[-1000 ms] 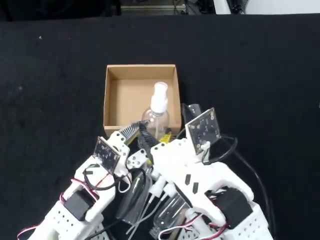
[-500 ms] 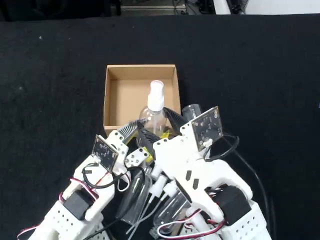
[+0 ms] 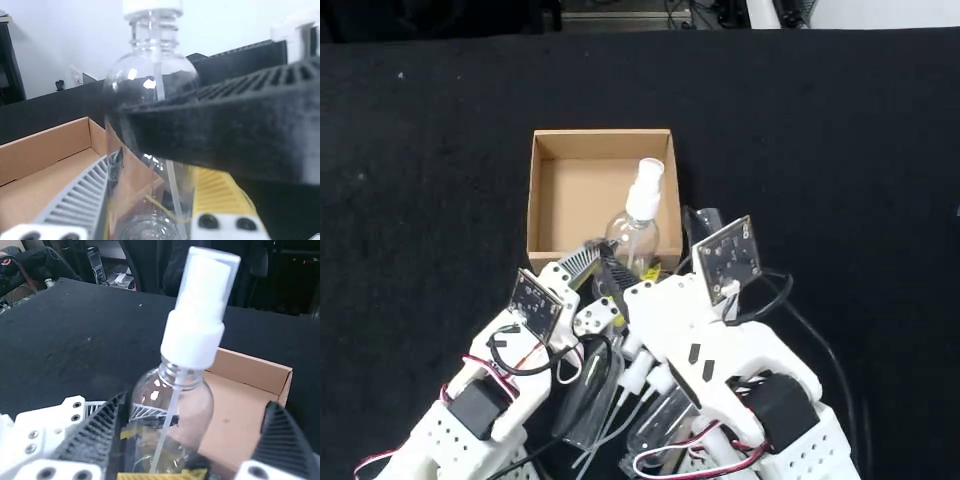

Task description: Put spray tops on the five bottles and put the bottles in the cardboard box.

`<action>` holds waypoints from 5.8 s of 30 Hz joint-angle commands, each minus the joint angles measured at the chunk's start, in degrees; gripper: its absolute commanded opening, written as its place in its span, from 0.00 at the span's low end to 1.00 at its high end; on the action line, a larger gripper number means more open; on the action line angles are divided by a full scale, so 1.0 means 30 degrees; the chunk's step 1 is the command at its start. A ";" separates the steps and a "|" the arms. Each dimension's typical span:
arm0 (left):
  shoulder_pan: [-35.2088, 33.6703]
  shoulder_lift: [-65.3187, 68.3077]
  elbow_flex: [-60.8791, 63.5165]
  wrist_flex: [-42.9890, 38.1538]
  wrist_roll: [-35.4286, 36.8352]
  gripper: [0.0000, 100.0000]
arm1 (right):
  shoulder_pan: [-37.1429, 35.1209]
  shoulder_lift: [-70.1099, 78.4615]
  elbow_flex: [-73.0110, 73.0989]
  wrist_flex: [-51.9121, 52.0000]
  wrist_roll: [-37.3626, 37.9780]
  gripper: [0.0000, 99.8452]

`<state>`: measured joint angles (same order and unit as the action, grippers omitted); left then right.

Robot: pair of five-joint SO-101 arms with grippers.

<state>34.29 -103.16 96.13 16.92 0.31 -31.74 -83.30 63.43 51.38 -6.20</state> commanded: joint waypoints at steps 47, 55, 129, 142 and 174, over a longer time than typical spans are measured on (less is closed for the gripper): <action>0.0747 -0.0440 0.0425 -0.0264 0.0000 0.03 | 0.0615 -0.1216 -0.3267 0.3604 0.0791 0.30; 0.0864 -0.0440 0.0425 -0.0234 0.0029 0.03 | 0.0615 -0.1656 -0.3267 0.3282 0.0791 0.31; -0.1978 -0.0469 -0.4352 1.4388 0.1934 0.39 | 0.4308 1.2821 -0.1304 -1.5766 0.2139 0.01; -0.6198 -0.0469 -0.4440 1.4359 0.1934 0.39 | 0.5949 2.0791 -0.2476 -2.0601 0.2198 0.01; -0.6198 -0.0469 -0.4440 1.4359 0.1934 0.39 | 0.6388 3.0608 -0.6608 -2.5729 0.4278 0.02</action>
<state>16.26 -103.69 86.90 60.18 5.58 -13.27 8.13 47.96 -24.48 6.29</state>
